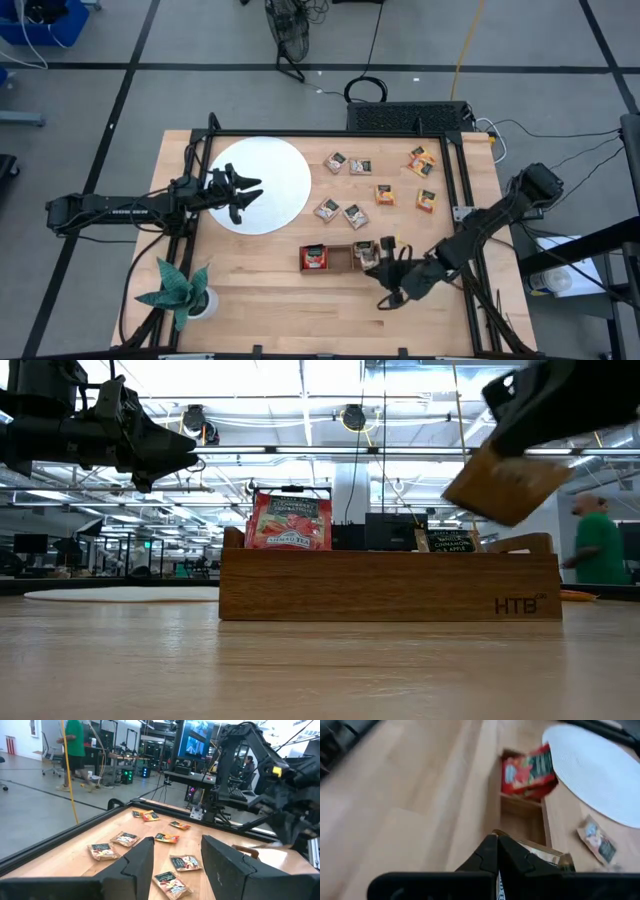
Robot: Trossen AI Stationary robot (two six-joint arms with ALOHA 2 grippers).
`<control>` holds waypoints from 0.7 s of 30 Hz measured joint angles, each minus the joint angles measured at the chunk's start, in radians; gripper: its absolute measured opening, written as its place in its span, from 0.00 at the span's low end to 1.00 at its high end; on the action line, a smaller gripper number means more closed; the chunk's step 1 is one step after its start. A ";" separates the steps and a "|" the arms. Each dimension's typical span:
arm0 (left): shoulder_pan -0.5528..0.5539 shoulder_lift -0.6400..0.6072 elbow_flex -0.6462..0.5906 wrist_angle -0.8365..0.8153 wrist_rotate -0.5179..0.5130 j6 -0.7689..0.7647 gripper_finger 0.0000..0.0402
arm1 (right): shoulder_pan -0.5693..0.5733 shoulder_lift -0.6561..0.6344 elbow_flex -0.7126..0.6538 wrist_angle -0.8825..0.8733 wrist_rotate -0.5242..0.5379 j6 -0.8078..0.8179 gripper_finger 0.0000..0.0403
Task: Pick & Place Tea
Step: Put the brown tea bag into the right section of the wooden organizer
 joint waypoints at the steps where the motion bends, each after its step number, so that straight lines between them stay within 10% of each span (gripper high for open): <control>1: 0.000 0.000 0.000 0.000 0.000 0.000 0.41 | -0.007 0.019 0.000 0.002 0.016 -0.008 0.00; 21: 0.000 0.000 0.000 0.000 0.000 0.000 0.41 | -0.066 0.117 0.000 0.011 0.125 -0.128 0.02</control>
